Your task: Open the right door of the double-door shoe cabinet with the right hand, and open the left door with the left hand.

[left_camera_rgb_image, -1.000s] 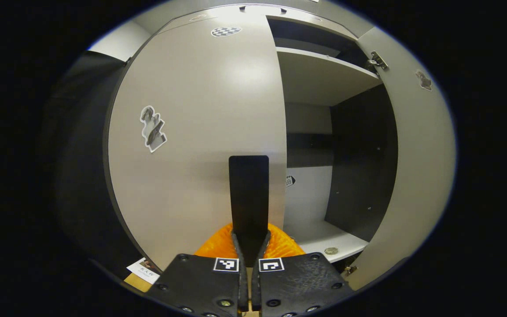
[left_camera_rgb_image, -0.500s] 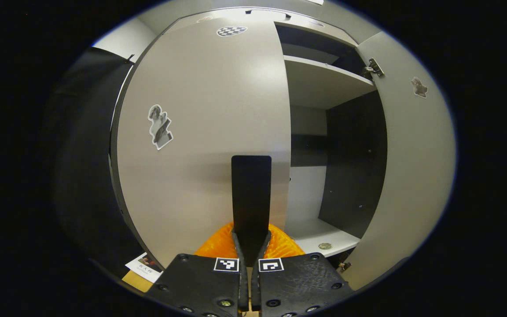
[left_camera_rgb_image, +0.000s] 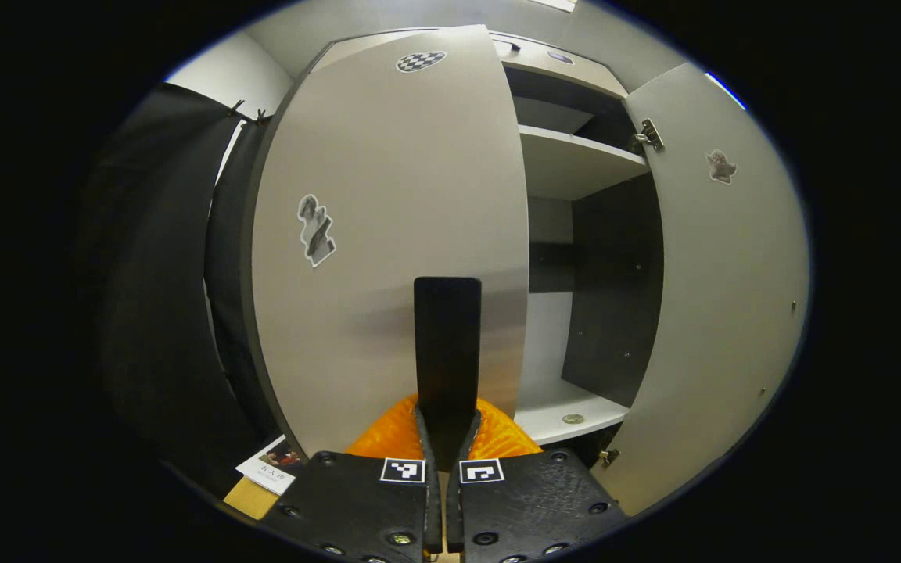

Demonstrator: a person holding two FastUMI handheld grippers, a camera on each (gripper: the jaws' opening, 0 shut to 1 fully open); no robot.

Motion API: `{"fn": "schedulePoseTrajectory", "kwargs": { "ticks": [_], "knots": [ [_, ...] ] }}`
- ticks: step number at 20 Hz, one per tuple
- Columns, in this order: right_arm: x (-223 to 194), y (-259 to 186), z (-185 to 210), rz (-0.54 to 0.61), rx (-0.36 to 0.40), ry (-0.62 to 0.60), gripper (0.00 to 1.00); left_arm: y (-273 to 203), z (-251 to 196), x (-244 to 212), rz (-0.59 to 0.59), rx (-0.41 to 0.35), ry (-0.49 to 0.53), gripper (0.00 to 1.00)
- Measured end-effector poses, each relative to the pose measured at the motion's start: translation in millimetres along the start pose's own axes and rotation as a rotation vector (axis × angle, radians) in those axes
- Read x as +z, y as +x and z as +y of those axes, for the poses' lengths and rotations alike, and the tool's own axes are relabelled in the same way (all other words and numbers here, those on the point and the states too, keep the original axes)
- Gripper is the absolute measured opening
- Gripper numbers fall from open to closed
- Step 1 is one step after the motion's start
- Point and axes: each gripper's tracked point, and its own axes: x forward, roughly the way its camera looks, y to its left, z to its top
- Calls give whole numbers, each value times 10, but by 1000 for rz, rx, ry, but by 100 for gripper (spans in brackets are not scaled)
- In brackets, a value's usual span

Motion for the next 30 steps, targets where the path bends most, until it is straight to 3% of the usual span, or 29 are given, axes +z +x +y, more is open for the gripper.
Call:
{"fn": "schedulePoseTrajectory", "kwargs": {
  "ticks": [16,30],
  "knots": [
    [-99,-257,518,6,67,12,99,-808,568,-1,-6,34,-11,1],
    [-108,-220,848,15,131,4,99,-1138,1149,-25,-10,117,5,0]
  ]
}}
